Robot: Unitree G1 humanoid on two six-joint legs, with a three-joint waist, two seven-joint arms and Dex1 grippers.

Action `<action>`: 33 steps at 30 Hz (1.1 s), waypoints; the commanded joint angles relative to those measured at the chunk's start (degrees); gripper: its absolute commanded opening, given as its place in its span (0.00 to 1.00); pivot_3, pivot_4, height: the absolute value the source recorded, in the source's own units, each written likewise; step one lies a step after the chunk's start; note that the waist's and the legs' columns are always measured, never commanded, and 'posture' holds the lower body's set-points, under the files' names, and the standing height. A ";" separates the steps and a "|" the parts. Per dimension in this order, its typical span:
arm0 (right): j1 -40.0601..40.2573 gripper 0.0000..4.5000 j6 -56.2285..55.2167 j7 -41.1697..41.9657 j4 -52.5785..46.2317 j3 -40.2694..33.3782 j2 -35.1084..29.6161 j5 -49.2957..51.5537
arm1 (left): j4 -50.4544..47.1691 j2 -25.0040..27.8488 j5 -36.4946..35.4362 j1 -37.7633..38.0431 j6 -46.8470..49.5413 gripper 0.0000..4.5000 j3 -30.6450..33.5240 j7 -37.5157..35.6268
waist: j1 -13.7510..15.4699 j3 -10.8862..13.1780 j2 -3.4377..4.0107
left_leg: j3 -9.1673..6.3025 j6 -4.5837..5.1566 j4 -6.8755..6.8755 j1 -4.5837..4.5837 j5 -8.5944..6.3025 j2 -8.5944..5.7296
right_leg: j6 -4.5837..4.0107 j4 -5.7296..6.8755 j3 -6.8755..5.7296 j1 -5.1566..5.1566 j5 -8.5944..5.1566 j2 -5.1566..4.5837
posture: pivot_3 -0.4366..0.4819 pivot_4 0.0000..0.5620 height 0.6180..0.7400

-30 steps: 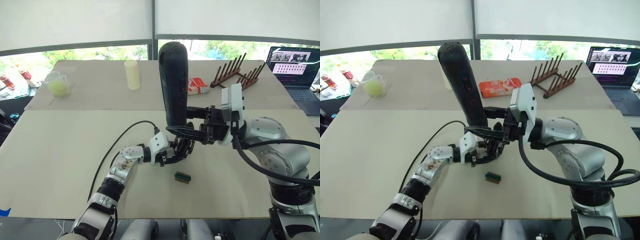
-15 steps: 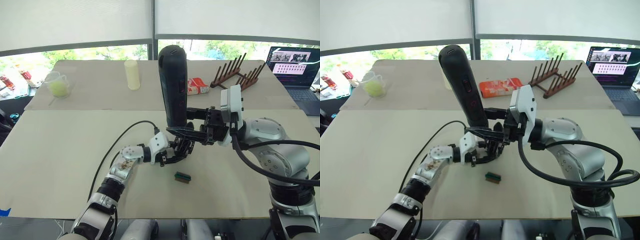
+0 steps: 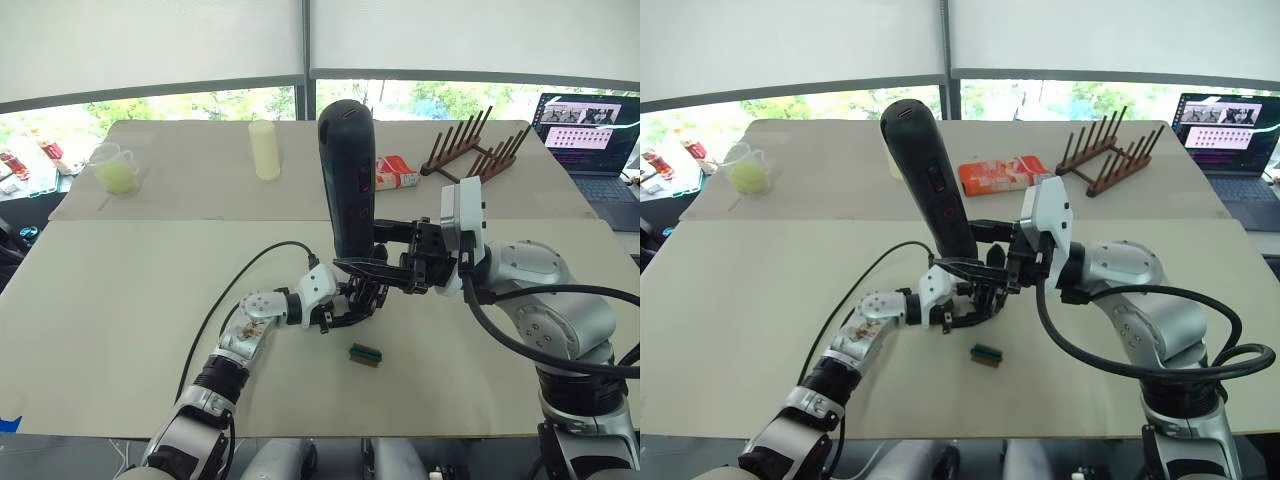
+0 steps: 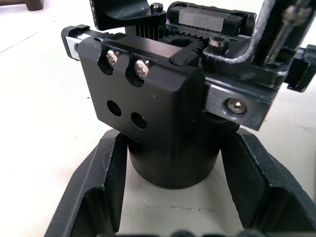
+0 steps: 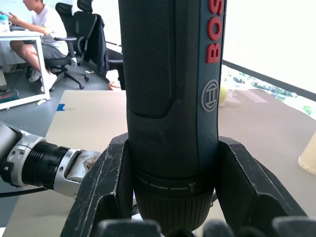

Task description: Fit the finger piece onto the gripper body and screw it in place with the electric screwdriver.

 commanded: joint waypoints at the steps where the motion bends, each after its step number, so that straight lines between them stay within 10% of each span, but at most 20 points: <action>1: -0.38 0.42 -0.90 -0.34 -0.90 -0.97 0.33 0.76 | -1.60 -0.33 -0.51 -0.24 -0.11 0.51 -0.18 0.23 | 0.01 0.00 0.00 | 0.00 0.00 0.00 0.00 0.00 0.00 | 0.00 0.00 0.00 0.00 0.00 0.00 | 0.48 0.27 1.00; 33: 0.73 0.42 -1.01 0.09 -0.35 -0.54 -0.20 0.05 | -1.49 -0.33 -0.40 -0.37 -0.16 0.51 -0.24 0.41 | 0.01 0.00 0.00 | 0.00 0.00 0.00 0.00 0.00 0.00 | 0.00 0.00 0.00 0.01 0.00 -0.01 | 0.48 0.27 1.00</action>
